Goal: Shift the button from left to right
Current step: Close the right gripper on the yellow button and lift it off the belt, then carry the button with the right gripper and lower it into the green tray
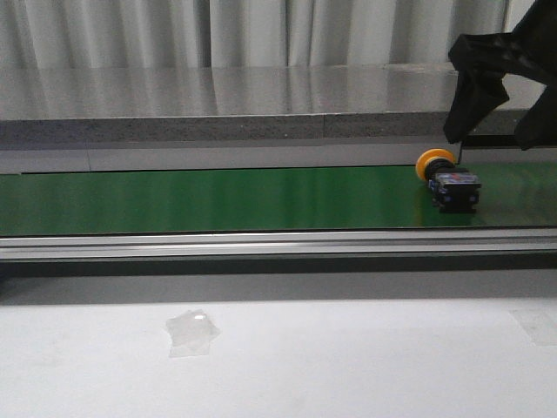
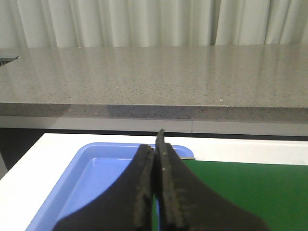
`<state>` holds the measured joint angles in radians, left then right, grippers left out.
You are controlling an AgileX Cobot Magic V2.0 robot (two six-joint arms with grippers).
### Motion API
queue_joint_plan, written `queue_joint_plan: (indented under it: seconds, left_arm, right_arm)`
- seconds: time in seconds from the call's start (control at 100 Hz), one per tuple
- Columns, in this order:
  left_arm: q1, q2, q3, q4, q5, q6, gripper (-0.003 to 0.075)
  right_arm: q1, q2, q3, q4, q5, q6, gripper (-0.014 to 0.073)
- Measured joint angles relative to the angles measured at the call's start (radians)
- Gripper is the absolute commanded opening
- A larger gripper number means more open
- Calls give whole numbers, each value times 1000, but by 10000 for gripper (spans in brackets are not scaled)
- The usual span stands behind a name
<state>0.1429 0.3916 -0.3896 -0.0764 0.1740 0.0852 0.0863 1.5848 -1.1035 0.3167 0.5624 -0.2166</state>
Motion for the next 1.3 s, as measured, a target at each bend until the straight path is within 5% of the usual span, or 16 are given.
queue_joint_plan:
  seconds: [0.41, 0.6, 0.7, 1.1, 1.3]
  left_arm:
    - [0, 0, 0, 0, 0, 0, -20]
    - [0, 0, 0, 0, 0, 0, -20]
    - [0, 0, 0, 0, 0, 0, -20]
    - [0, -2, 0, 0, 0, 0, -20]
    - [0, -2, 0, 0, 0, 0, -20]
  right_arm:
    - [0, 103, -4, 0, -11, -8, 569]
    - [0, 125, -9, -6, 3, -15, 198]
    - [0, 126, -27, -4, 47, -15, 81]
    - [-5, 127, -267, -65, 256, -15, 71]
    - [-112, 127, -376, -111, 305, -15, 71]
